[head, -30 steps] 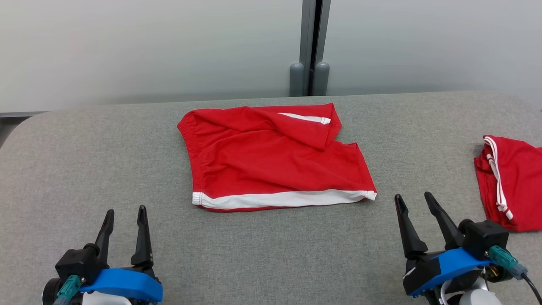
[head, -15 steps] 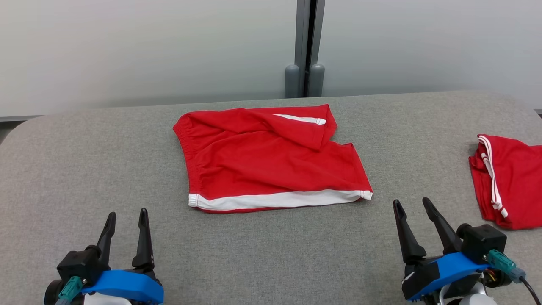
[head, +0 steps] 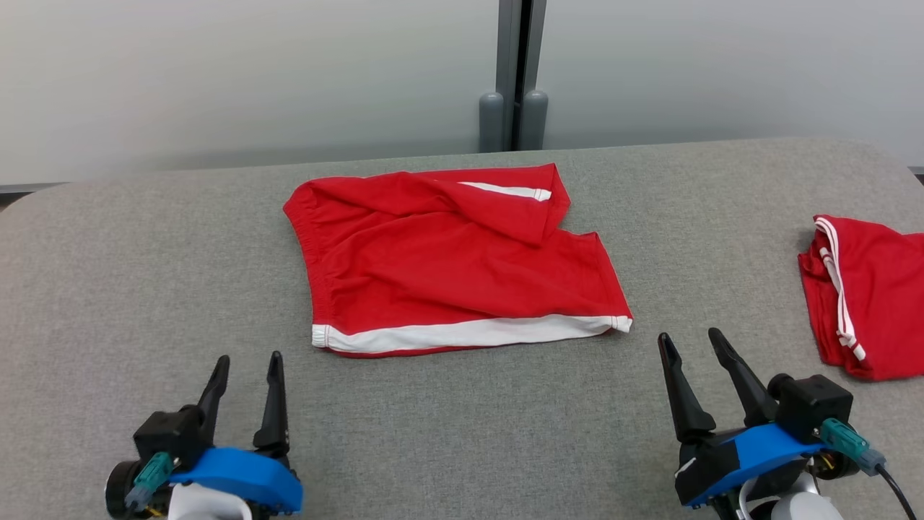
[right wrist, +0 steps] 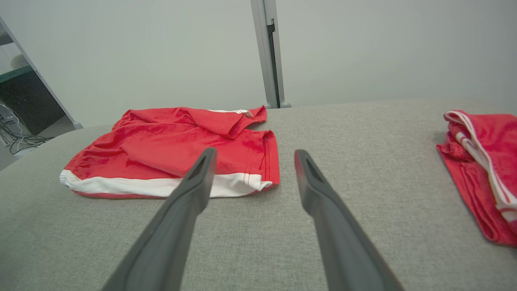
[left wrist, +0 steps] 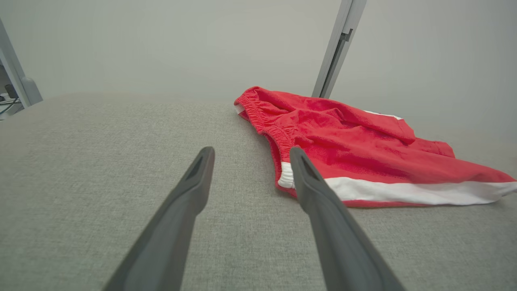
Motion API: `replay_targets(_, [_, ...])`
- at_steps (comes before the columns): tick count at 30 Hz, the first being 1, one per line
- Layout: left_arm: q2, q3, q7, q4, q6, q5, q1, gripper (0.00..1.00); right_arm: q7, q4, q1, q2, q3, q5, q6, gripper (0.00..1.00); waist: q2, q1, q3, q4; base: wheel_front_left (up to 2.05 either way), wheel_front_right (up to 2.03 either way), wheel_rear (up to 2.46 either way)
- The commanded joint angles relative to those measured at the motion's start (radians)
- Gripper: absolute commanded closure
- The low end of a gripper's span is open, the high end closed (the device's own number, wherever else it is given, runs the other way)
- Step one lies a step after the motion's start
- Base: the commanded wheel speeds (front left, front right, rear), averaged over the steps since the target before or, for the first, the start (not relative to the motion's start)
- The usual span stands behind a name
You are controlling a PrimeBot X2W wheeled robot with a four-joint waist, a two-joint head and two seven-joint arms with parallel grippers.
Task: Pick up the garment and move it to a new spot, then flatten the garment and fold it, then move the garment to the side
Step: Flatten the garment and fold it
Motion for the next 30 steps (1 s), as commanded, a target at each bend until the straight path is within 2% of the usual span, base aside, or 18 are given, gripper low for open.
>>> replay_targets(1, [0.005, -0.013, 0.006, 0.012, -0.006, -0.005, -0.031, 0.0, -0.003, 0.004, -0.013, 0.001, 0.004, 0.004, 0.0, 0.0, -0.0001, 0.0, 0.005, -0.003, 0.0, 0.0, 0.0])
replay_targets(10, [0.014, -0.076, 0.1, 0.175, -0.007, -0.049, -0.171, 0.0, -0.017, 0.016, -0.056, 0.0, 0.051, 0.016, 0.0, 0.0, -0.0001, 0.0, 0.057, -0.045, 0.0, 0.0, 0.0])
replay_targets(20, [0.027, -0.06, 0.127, 0.327, 0.016, -0.089, -0.276, 0.0, -0.047, 0.051, -0.098, 0.0, 0.091, 0.033, 0.0, 0.0, -0.0001, 0.0, 0.105, -0.105, 0.0, 0.0, 0.0])
replay_targets(21, [0.028, -0.06, 0.125, 0.335, 0.016, -0.09, -0.28, 0.26, -0.049, 0.054, -0.101, 0.0, 0.093, 0.034, 0.0, 0.0, -0.0001, 0.0, 0.107, -0.108, 0.0, 0.0, 0.0])
replay_targets(22, [0.028, -0.06, 0.124, 0.342, 0.016, -0.091, -0.283, 1.0, -0.052, 0.057, -0.104, 0.0, 0.095, 0.035, 0.0, 0.0, -0.0001, 0.0, 0.109, -0.111, 0.0, 0.0, 0.0])
replay_targets(26, [0.023, -0.058, 0.133, 0.371, 0.013, -0.11, -0.297, 1.0, -0.042, 0.075, -0.12, 0.001, 0.101, 0.036, 0.0, 0.0, -0.0001, 0.0, 0.116, -0.114, 0.0, 0.0, 0.0])
replay_targets(30, [0.011, -0.074, 0.121, 0.381, 0.007, -0.114, -0.296, 1.0, 0.023, 0.107, -0.169, 0.001, 0.106, 0.035, 0.0, 0.0, -0.0001, 0.0, 0.123, -0.1, 0.0, 0.0, 0.0])
